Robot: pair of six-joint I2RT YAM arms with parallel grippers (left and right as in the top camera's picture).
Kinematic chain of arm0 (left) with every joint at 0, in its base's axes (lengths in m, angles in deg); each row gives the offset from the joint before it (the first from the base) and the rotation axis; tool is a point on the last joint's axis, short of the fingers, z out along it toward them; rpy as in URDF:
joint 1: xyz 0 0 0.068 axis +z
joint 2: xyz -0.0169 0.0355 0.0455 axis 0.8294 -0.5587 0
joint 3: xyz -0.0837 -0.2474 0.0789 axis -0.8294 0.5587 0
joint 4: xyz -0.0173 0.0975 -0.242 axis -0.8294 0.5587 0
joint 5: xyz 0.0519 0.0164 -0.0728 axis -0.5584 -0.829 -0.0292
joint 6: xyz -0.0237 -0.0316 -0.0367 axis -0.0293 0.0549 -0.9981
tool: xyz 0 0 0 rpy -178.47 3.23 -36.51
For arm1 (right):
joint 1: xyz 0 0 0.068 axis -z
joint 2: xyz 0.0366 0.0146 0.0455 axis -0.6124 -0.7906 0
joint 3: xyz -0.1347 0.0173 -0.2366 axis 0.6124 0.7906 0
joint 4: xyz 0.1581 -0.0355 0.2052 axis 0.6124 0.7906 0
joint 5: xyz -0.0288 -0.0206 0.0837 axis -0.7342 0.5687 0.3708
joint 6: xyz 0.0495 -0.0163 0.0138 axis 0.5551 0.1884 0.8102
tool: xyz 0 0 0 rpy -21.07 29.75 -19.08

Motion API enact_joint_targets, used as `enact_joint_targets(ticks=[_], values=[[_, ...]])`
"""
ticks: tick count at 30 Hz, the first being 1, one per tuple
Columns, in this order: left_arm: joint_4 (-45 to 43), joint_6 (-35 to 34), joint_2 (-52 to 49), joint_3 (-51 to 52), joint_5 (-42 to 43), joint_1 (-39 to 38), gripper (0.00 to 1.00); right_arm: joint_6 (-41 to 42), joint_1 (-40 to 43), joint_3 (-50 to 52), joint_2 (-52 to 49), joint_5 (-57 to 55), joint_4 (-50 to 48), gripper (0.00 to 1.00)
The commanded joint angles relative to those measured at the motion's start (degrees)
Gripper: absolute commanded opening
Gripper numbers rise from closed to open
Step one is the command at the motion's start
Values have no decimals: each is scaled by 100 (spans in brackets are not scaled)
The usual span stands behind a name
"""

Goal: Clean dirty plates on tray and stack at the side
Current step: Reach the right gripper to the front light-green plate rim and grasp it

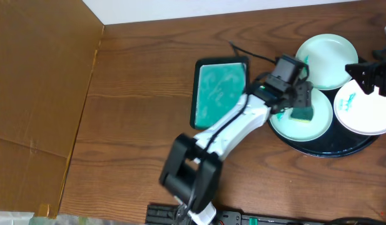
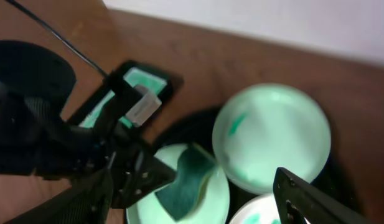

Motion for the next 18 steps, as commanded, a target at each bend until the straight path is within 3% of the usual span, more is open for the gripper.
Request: enact_joint_targets(ticks=[1, 9, 11, 14, 18], values=[[-190, 101, -455, -4, 9, -68, 70, 341, 31, -122, -210, -544, 216, 78], [-400, 101, -929, -4, 7, -90, 69, 568, 31, -122, -297, -931, 337, 78], [-433, 103, -970, -4, 7, -90, 59, 595, 22, -122, -306, -1027, 365, 75], [-431, 101, -973, -4, 9, -90, 51, 802, -9, -120, -361, -1327, 387, 74], [-358, 101, -957, -4, 7, -90, 19, 800, -197, -120, -601, -1386, 354, 71]])
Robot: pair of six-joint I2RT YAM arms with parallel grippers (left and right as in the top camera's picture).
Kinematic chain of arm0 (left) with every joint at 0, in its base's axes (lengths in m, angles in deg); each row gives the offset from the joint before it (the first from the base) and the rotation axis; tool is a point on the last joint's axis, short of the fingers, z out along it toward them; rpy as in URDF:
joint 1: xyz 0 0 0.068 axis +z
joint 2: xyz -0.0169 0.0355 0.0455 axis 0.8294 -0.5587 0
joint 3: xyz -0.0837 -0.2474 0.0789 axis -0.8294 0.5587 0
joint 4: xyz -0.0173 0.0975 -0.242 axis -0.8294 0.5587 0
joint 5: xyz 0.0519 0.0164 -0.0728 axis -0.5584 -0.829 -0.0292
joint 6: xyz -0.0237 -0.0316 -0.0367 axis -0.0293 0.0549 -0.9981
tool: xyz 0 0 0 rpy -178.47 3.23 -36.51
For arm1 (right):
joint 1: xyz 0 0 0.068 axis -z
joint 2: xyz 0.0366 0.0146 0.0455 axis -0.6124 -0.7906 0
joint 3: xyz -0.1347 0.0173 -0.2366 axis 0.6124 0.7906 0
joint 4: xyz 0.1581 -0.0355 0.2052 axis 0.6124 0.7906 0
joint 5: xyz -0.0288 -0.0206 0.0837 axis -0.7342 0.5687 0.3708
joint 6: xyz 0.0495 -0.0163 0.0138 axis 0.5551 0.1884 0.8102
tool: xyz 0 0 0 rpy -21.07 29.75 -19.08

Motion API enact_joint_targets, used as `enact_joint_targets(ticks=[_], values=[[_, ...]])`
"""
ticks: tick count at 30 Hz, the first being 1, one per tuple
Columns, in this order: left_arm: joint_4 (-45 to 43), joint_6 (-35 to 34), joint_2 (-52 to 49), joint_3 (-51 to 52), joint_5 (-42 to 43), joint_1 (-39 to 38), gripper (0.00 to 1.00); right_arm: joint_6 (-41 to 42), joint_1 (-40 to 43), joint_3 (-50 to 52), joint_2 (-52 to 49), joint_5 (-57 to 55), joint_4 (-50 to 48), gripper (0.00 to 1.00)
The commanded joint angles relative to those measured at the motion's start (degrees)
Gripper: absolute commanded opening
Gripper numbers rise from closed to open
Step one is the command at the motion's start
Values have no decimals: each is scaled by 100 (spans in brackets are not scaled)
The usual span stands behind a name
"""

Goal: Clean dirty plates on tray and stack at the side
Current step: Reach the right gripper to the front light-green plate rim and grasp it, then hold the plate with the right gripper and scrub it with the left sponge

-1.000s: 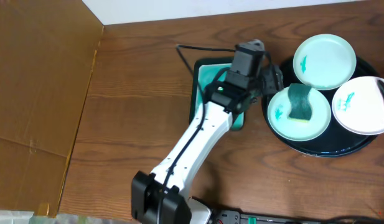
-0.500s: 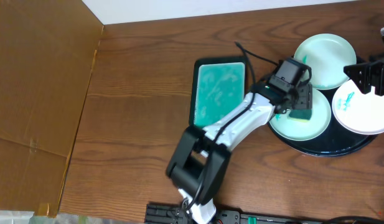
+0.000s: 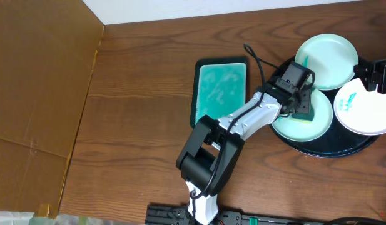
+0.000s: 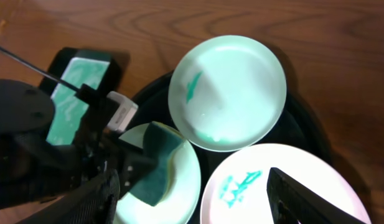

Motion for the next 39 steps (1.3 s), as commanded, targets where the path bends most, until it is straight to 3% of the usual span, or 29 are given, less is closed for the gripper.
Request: enact_joint_targets(ticks=[1, 4, 10, 21, 39], values=[[101, 35, -37, -4, -28, 0, 10, 133, -199, -114, -330, -166, -50, 68], [286, -166, 85, -7, -26, 74, 7, 98, -339, -114, -632, -162, -177, 61], [907, -1602, 409, -7, 35, 181, 7, -304, -739, -114, -1342, -164, -516, 51], [809, -1714, 409, -7, 120, 181, 7, -575, -1056, -114, -2243, -140, -520, 47], [664, -1714, 409, -7, 120, 181, 9, -796, -1259, -109, -2726, -610, -509, 45]])
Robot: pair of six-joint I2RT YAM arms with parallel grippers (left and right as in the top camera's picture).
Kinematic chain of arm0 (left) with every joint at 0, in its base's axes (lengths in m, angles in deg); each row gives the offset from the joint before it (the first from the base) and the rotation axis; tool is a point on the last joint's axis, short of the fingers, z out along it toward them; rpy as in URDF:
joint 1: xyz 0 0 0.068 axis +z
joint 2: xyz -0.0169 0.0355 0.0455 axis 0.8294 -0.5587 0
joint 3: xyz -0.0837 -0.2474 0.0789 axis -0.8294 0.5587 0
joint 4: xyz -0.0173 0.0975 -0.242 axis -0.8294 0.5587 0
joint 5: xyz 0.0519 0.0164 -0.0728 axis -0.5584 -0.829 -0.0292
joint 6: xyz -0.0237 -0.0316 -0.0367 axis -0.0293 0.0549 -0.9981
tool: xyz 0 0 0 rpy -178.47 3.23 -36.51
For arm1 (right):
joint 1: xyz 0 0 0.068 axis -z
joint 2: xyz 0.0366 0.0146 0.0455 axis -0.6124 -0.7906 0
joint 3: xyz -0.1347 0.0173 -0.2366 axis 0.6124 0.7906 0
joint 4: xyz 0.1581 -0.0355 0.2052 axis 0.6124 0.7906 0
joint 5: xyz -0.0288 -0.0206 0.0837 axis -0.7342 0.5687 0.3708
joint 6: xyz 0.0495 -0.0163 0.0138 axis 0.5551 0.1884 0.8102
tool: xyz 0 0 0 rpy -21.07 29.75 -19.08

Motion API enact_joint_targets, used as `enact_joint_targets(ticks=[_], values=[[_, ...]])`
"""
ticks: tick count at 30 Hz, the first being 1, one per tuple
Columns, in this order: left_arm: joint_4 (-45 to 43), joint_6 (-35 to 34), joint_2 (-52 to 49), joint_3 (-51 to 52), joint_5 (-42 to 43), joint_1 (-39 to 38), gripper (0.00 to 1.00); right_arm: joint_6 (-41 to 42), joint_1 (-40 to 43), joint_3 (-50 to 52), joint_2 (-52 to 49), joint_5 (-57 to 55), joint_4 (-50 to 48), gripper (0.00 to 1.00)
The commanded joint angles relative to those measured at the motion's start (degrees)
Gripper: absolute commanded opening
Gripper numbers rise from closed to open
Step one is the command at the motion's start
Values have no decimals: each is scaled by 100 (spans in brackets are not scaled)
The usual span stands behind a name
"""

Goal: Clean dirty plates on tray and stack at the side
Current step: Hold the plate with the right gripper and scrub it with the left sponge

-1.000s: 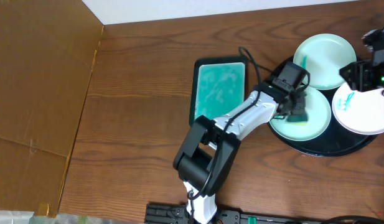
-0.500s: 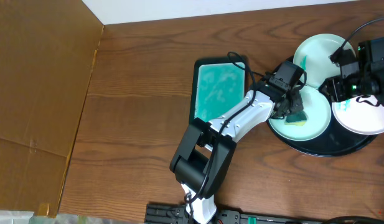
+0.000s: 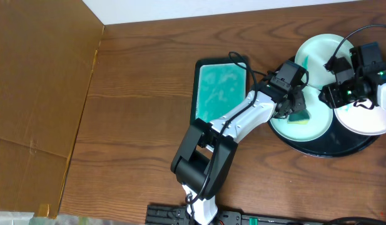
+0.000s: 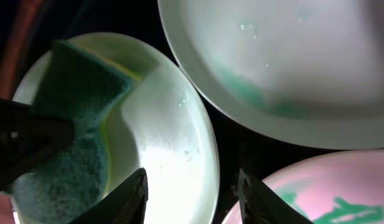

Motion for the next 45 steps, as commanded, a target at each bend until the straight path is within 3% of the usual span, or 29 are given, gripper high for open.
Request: enact_joint_targets(ticks=[1, 17, 19, 21, 22, 34, 39, 45], values=[[-4, -72, 160, -7, 24, 24, 10, -116, -83, -101, -111, -96, -118, 45], [-31, -74, 153, -4, 24, -26, 10, -164, -133, -105, -599, -428, -223, 43], [-37, -74, 149, -4, 24, -37, 21, -92, -133, -129, -592, -417, -221, 38], [-35, -72, 149, -4, 24, -46, 45, -52, -133, -140, -592, -415, -219, 32], [-35, -72, 149, -4, 24, -46, 51, -42, -133, -140, -592, -417, -216, 32], [-22, -66, 146, -4, 26, -87, 52, -22, -133, -140, -599, -503, 256, 32], [-22, -63, 146, -4, -61, -188, 52, -22, -133, -140, -605, -507, 238, 25], [-7, 72, 146, -2, -223, -214, 52, -20, -133, -140, -605, -505, 232, 11]])
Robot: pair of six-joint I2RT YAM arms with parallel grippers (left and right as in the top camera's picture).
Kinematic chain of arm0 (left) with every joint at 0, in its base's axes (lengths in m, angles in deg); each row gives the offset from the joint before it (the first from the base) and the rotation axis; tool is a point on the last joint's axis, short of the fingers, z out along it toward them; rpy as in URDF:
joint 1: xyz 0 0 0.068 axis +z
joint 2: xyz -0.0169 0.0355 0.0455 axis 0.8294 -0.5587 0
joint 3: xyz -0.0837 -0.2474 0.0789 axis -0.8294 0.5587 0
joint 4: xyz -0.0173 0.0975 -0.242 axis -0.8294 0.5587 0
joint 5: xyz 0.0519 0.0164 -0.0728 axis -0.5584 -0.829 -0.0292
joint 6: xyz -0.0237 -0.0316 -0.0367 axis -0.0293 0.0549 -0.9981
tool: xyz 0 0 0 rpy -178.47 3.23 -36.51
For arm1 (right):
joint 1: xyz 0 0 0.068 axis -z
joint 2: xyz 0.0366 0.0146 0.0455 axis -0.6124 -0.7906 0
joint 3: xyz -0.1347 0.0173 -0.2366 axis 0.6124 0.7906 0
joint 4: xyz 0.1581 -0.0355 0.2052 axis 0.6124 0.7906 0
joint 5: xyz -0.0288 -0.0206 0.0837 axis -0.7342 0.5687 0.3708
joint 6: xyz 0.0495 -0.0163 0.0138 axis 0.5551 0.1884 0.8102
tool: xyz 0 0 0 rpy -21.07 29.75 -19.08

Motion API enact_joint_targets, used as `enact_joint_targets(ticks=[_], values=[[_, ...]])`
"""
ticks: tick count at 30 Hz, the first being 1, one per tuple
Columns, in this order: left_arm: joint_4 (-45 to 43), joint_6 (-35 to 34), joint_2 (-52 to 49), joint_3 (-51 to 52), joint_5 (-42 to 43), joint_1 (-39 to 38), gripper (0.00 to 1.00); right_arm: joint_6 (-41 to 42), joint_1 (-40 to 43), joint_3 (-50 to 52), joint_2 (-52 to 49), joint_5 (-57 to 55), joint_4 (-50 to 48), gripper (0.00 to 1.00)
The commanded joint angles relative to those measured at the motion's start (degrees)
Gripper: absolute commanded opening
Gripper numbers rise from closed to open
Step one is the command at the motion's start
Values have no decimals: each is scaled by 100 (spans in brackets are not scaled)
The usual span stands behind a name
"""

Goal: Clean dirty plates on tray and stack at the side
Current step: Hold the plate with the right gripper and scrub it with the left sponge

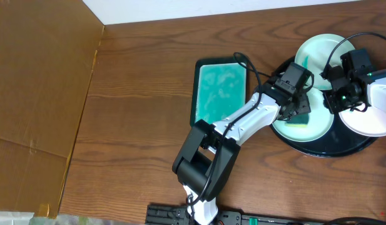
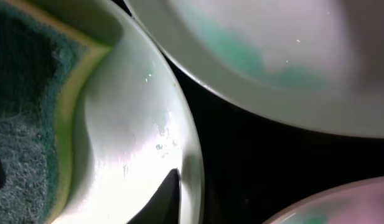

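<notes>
A black round tray at the right holds three plates. The near-left mint plate carries a green sponge, and my left gripper is shut on that sponge. My right gripper stands at this plate's right rim. In the right wrist view one fingertip presses the inside of the rim; the other is lost against the dark tray. The sponge fills the left of that view. A stained mint plate lies behind and a white plate with green smears to the right.
A black rectangular dish of green liquid lies left of the round tray. A brown cardboard sheet covers the table's left side. The left arm stretches across from the front edge to the tray.
The right gripper has dropped closer to the near mint plate and its fingers have narrowed round the right rim. The left gripper stays on the sponge, shifted slightly.
At first the right gripper hung open at the far right, high over the tray, while the left held the sponge on the near mint plate. Later it was low and open over that plate's right rim. Now its jaws are on the rim.
</notes>
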Motion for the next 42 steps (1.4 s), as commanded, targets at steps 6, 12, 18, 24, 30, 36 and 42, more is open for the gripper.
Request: enact_joint_targets(ticks=[6, 12, 18, 24, 30, 36, 42], values=[[63, 205, 7, 13, -153, -15, 52, 0, -13, -70, -114, -13, -4, 11], [55, 208, -90, 13, -153, -15, 38, 0, -13, -70, -114, -11, -4, 12], [39, 208, -98, 13, -153, -15, 36, 0, -13, -70, -114, -11, -28, 12], [35, 328, -101, 13, -155, -13, 70, 0, -13, -70, -114, -11, -26, 12], [13, 680, -101, 13, -153, -28, 70, 0, -13, -70, -114, -11, -28, 13], [-7, 680, -225, 13, -638, -181, 61, 2, -13, -70, -114, -11, -28, 13], [-50, 680, -264, 13, -713, -210, 56, 2, -13, -70, -114, -11, -26, 13]])
